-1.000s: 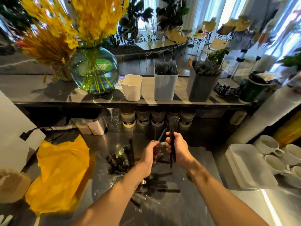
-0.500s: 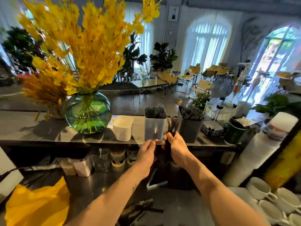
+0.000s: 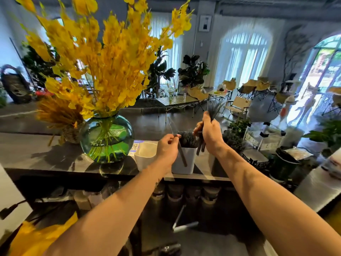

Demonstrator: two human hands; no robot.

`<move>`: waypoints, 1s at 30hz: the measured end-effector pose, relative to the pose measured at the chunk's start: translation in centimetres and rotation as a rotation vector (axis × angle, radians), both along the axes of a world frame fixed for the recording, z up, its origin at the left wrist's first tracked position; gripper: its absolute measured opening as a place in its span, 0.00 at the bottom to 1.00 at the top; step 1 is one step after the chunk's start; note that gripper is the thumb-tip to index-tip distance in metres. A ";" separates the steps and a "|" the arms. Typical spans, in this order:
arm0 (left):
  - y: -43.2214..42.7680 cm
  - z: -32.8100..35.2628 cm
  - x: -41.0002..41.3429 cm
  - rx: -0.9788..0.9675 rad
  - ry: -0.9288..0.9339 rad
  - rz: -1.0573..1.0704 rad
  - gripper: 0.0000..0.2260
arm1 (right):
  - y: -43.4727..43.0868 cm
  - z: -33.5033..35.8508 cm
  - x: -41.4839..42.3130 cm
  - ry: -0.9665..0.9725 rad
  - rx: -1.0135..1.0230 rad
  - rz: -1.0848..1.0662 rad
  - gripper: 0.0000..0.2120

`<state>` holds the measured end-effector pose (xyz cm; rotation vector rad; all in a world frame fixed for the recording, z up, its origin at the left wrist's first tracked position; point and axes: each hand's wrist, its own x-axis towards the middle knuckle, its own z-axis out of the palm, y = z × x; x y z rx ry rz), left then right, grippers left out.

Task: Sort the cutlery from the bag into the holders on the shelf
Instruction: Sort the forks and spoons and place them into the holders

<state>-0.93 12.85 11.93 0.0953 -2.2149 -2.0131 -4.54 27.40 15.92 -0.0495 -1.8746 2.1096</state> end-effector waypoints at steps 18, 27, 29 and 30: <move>2.1 -1.2 -5.9 -0.176 0.048 -0.036 0.07 | -0.9 -1.9 -8.5 0.077 0.053 -0.186 0.27; 1.7 -2.2 -6.6 -0.210 0.074 -0.044 0.06 | -1.0 -5.0 -9.1 0.028 0.235 -0.089 0.14; 1.8 -2.3 -6.3 -0.213 0.075 -0.058 0.06 | -0.7 -5.0 -8.7 0.024 0.182 -0.081 0.14; 1.8 -2.2 -6.3 -0.213 0.076 -0.064 0.06 | -0.7 -4.8 -8.5 0.021 0.152 -0.076 0.17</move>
